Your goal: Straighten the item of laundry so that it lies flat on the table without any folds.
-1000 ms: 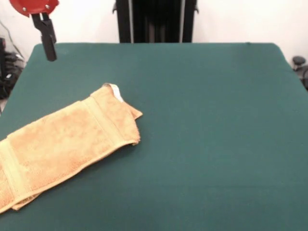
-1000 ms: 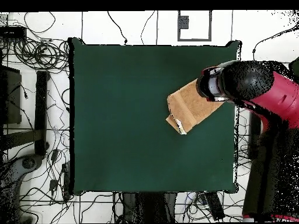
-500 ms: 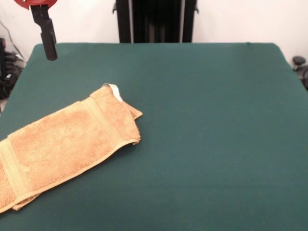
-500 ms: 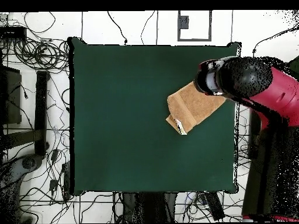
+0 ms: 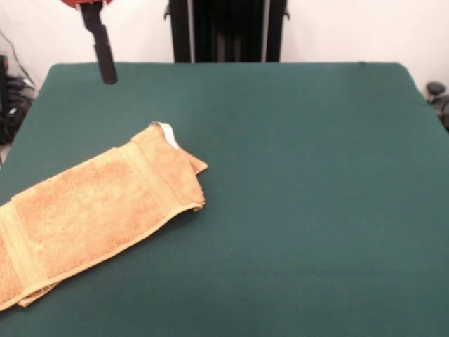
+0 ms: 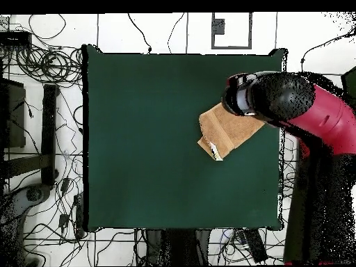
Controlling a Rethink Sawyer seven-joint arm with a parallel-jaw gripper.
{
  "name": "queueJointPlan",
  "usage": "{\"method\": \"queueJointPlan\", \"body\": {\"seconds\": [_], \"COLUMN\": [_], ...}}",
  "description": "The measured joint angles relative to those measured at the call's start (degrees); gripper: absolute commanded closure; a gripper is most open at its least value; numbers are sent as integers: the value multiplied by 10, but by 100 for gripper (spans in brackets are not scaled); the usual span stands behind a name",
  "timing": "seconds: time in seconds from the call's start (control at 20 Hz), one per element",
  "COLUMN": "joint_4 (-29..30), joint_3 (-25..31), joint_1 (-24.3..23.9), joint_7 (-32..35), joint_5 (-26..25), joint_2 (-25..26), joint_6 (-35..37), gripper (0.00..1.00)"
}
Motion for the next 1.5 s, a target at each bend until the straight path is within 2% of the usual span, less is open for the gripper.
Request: {"method": "queueJointPlan", "body": {"seconds": [0.45, 0.75, 1.5], "joint_4": [62, 66, 61], "joint_3": [15, 15, 17], "joint_1": [0, 2, 20], "joint_7": [0, 0, 0], "joint_5": [5, 6, 21], "joint_2": [3, 22, 67], "joint_6": [-123, -206, -224], "gripper": [0, 0, 0]}}
